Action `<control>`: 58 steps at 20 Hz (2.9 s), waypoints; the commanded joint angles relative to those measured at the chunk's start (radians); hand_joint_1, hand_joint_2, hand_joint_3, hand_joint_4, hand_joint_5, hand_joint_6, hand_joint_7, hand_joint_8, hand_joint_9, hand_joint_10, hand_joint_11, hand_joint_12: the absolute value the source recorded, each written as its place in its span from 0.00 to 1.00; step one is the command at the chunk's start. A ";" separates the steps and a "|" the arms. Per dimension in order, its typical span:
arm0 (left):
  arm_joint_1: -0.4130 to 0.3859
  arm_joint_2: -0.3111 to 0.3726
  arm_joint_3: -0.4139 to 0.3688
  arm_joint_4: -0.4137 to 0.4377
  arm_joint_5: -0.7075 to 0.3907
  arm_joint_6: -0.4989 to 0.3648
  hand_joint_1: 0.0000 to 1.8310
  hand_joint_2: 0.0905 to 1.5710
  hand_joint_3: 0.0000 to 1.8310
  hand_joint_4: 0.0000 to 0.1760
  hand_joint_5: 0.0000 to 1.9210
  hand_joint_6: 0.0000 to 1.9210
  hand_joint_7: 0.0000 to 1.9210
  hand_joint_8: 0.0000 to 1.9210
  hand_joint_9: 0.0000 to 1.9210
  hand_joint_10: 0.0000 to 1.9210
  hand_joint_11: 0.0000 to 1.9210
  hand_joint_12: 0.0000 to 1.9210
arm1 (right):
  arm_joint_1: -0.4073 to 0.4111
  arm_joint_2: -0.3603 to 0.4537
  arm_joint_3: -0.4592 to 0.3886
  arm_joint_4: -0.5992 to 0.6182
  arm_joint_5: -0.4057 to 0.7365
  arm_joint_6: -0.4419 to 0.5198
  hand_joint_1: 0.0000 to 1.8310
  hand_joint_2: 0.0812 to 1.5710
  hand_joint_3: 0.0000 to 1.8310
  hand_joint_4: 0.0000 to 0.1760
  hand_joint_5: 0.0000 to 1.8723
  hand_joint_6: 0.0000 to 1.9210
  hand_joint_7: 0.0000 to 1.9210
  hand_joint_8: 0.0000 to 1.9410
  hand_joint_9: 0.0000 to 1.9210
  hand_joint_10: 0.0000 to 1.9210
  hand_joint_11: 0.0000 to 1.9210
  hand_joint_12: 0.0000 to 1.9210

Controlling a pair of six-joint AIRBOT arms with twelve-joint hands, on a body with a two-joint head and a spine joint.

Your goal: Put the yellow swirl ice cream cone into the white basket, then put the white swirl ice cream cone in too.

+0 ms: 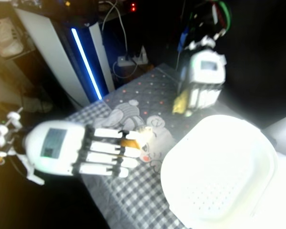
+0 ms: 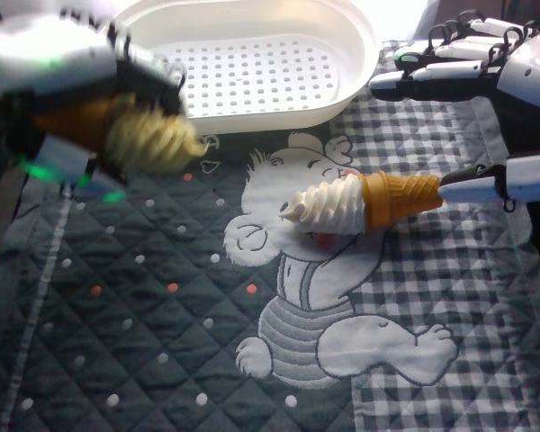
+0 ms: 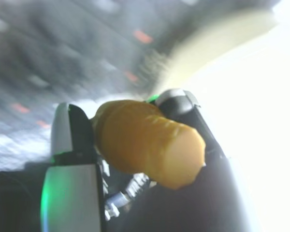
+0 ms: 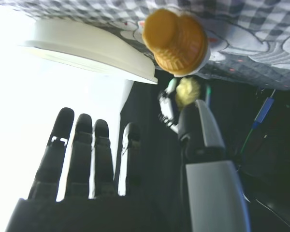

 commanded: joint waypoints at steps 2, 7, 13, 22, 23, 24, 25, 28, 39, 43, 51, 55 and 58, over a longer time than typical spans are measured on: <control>-0.065 0.008 -0.001 -0.021 -0.177 -0.003 0.68 0.73 0.00 0.00 0.51 0.46 0.42 0.74 0.44 0.74 0.41 0.80 | 0.009 -0.004 0.003 0.040 0.106 0.005 0.52 0.65 0.00 0.81 0.18 0.00 0.11 0.00 0.12 0.00 0.00 0.49; -0.208 -0.056 0.083 -0.147 -0.177 0.131 0.76 0.62 0.00 0.00 0.59 0.42 0.64 0.23 0.61 0.41 0.45 0.52 | 0.009 -0.021 0.015 0.039 0.106 0.005 0.50 0.65 0.00 0.81 0.18 0.00 0.10 0.00 0.13 0.00 0.00 0.51; -0.209 -0.294 0.409 -0.307 0.044 0.115 0.70 0.68 0.00 0.00 0.56 0.35 0.50 0.60 0.47 0.53 0.40 0.63 | 0.009 -0.052 0.042 0.017 0.107 0.037 0.49 0.66 0.00 0.83 0.18 0.00 0.12 0.00 0.15 0.00 0.01 0.55; -0.186 -0.501 0.658 -0.338 0.229 0.116 0.46 0.60 0.00 0.22 0.23 0.00 0.28 0.00 0.29 0.02 0.17 0.38 | 0.010 -0.086 0.070 -0.002 0.109 0.054 0.47 0.67 0.00 0.83 0.17 0.00 0.11 0.00 0.13 0.00 0.00 0.44; -0.181 -0.502 0.658 -0.337 0.231 0.116 0.44 0.58 0.00 0.42 0.21 0.00 0.24 0.00 0.27 0.00 0.19 0.34 | 0.010 -0.086 0.070 -0.002 0.109 0.056 0.46 0.67 0.00 0.83 0.17 0.00 0.10 0.00 0.13 0.00 0.00 0.44; -0.177 -0.502 0.654 -0.335 0.230 0.117 0.45 0.57 0.00 0.42 0.21 0.00 0.22 0.00 0.25 0.00 0.18 0.28 | 0.010 -0.086 0.070 -0.004 0.109 0.060 0.46 0.67 0.00 0.85 0.16 0.00 0.10 0.00 0.12 0.00 0.00 0.43; -0.175 -0.496 0.645 -0.331 0.225 0.117 0.46 0.55 0.00 0.43 0.21 0.00 0.22 0.00 0.23 0.00 0.16 0.27 | 0.010 -0.086 0.070 -0.005 0.109 0.062 0.46 0.66 0.00 0.86 0.16 0.00 0.11 0.00 0.12 0.00 0.00 0.43; -0.164 -0.437 0.566 -0.321 0.177 0.117 0.45 0.57 0.00 0.56 0.20 0.00 0.20 0.00 0.22 0.00 0.15 0.33 | 0.010 -0.086 0.070 -0.005 0.114 0.073 0.45 0.65 0.00 0.98 0.15 0.00 0.10 0.00 0.12 0.00 0.00 0.42; -0.065 -0.051 0.116 -0.307 -0.289 0.115 0.38 0.56 0.00 0.62 0.14 0.00 0.10 0.00 0.08 0.00 0.00 0.27 | 0.041 -0.096 0.057 -0.003 0.222 0.122 0.44 0.59 0.00 0.85 0.12 0.00 0.10 0.00 0.13 0.01 0.00 0.45; 0.103 0.111 -0.047 -0.408 -0.538 0.115 0.46 0.50 0.00 0.44 0.16 0.00 0.12 0.00 0.10 0.00 0.00 0.29 | 0.045 -0.123 0.060 -0.004 0.222 0.122 0.46 0.50 0.00 0.79 0.13 0.00 0.11 0.00 0.16 0.00 0.01 0.56; 0.404 0.203 -0.195 -0.578 -0.891 0.090 0.45 0.53 0.00 0.03 0.16 0.00 0.14 0.00 0.14 0.01 0.00 0.40 | 0.046 -0.189 0.083 -0.045 0.129 0.122 0.53 0.50 0.00 0.85 0.15 0.00 0.10 0.00 0.14 0.00 0.00 0.49; 0.473 0.202 -0.211 -0.624 -0.934 0.071 0.48 0.51 0.00 0.00 0.18 0.00 0.14 0.00 0.12 0.00 0.00 0.38 | 0.064 -0.243 0.124 -0.094 0.026 0.122 0.57 0.49 0.00 0.80 0.16 0.00 0.12 0.00 0.17 0.01 0.00 0.55; 0.508 0.192 -0.212 -0.648 -0.959 0.050 0.47 0.52 0.00 0.01 0.18 0.00 0.15 0.00 0.13 0.00 0.00 0.38 | 0.064 -0.269 0.145 -0.099 -0.021 0.122 0.58 0.49 0.00 0.87 0.17 0.00 0.13 0.00 0.21 0.02 0.02 0.56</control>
